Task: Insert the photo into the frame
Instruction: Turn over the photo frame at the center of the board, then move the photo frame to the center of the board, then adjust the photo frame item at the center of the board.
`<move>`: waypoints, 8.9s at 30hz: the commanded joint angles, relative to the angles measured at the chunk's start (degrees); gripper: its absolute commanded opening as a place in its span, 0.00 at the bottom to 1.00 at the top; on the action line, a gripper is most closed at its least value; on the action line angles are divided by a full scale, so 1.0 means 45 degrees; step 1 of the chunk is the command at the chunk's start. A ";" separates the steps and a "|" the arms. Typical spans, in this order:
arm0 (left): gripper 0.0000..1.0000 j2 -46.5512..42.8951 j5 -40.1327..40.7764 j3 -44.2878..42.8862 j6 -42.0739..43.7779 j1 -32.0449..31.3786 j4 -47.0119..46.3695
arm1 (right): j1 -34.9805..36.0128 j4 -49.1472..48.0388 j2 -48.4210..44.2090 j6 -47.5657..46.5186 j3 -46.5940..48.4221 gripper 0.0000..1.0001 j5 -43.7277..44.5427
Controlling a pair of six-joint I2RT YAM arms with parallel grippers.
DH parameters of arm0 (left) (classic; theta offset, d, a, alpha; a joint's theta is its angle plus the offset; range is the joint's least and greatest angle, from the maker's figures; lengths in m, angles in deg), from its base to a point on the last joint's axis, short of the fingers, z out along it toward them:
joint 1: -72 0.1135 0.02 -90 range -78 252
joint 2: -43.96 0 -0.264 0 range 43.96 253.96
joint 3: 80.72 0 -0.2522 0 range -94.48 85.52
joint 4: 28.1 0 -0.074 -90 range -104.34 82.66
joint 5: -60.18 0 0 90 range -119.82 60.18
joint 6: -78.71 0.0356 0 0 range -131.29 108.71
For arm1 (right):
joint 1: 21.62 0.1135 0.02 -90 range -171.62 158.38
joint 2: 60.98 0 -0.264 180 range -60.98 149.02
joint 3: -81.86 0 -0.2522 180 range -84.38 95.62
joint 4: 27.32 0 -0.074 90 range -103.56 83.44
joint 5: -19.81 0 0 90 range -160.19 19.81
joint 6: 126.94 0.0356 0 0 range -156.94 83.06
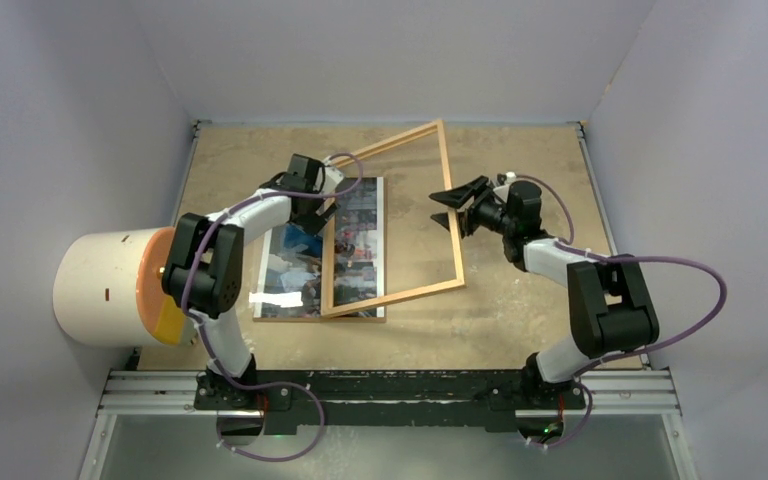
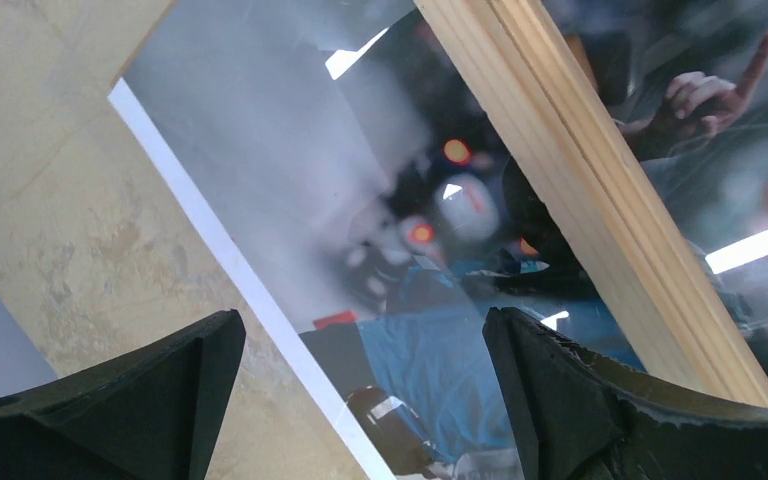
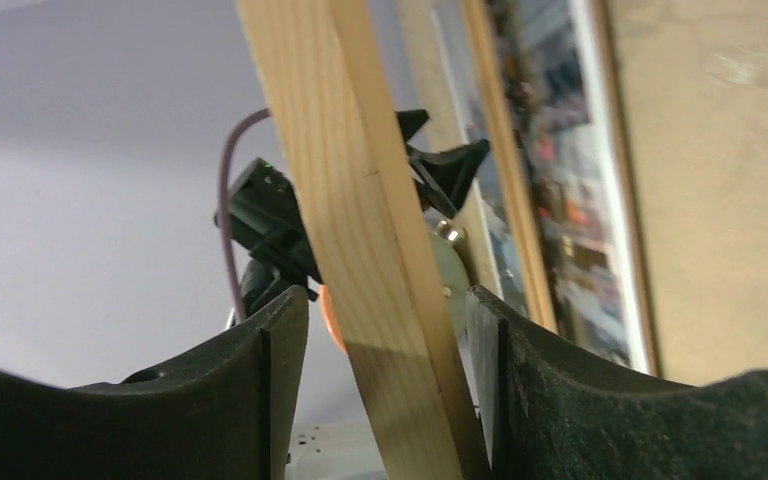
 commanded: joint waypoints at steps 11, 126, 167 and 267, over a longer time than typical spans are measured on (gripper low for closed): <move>1.00 0.0951 0.1399 0.0713 0.1258 -0.0110 -0.1471 | -0.0954 0.4712 0.0813 -0.5016 0.0444 0.61 -0.0402; 0.99 -0.0792 0.0966 -0.0866 0.1638 0.2624 -0.0032 | 0.7129 1.4573 0.8601 -0.9029 1.3520 0.12 1.1709; 0.92 0.3640 0.3875 -0.2063 0.0689 0.2956 -0.1193 | 0.4425 1.1302 0.7251 -0.8906 1.0081 0.67 0.6801; 0.91 0.3699 -0.1114 -0.2869 0.0266 0.3154 -0.0507 | 0.2998 0.8687 0.7452 -0.7789 1.0826 0.54 0.5611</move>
